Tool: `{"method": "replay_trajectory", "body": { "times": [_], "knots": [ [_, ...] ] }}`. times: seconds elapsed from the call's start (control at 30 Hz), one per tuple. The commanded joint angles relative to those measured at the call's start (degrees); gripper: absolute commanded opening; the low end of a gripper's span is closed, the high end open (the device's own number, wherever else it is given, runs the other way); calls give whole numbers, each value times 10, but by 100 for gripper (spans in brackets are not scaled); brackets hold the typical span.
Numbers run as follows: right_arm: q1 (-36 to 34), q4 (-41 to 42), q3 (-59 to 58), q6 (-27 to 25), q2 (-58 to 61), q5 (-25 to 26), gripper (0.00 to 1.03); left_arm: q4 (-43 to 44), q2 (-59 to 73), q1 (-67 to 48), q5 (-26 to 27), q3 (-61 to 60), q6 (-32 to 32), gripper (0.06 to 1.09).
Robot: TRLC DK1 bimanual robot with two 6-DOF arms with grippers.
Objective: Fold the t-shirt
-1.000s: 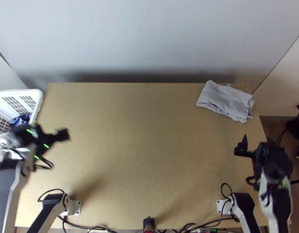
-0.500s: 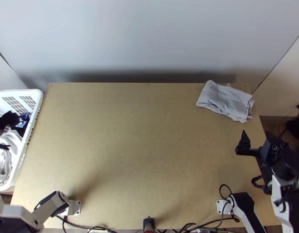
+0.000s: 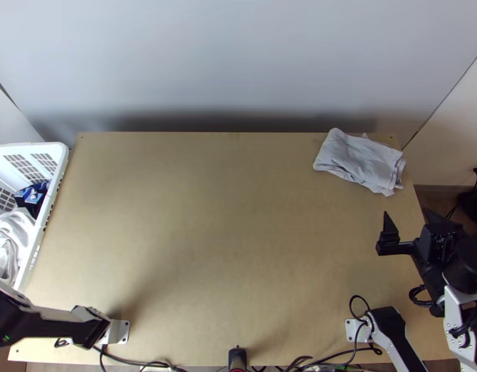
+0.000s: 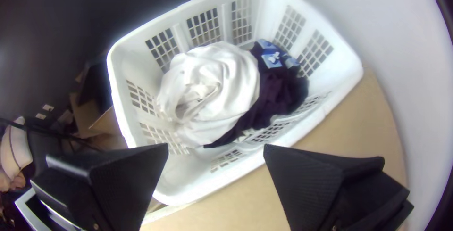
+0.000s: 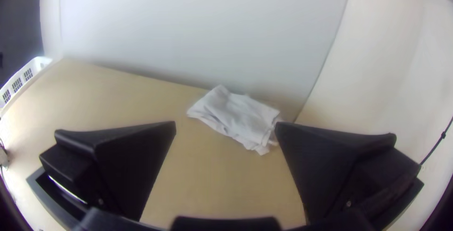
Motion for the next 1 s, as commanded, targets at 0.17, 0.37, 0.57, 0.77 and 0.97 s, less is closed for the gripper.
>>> {"method": "replay_trajectory", "body": {
  "times": [0.17, 0.37, 0.57, 0.77, 0.97],
  "knots": [
    [12, -31, 25, -11, 31, -44, 98, 130, 139, 66, -34, -10, 57, 104],
    [15, -66, 49, -16, 53, -51, 98, 173, 218, 64, -5, 1, 70, 104],
    [15, -102, 65, -26, 61, -55, 98, 191, 319, 61, -3, 40, 69, 104],
    [15, -139, 89, -38, 70, -55, 98, 217, 398, 59, -3, 93, 70, 104],
    [11, -162, 103, -53, 71, -55, 98, 275, 448, 40, 4, 141, 119, 104]
  ]
}}
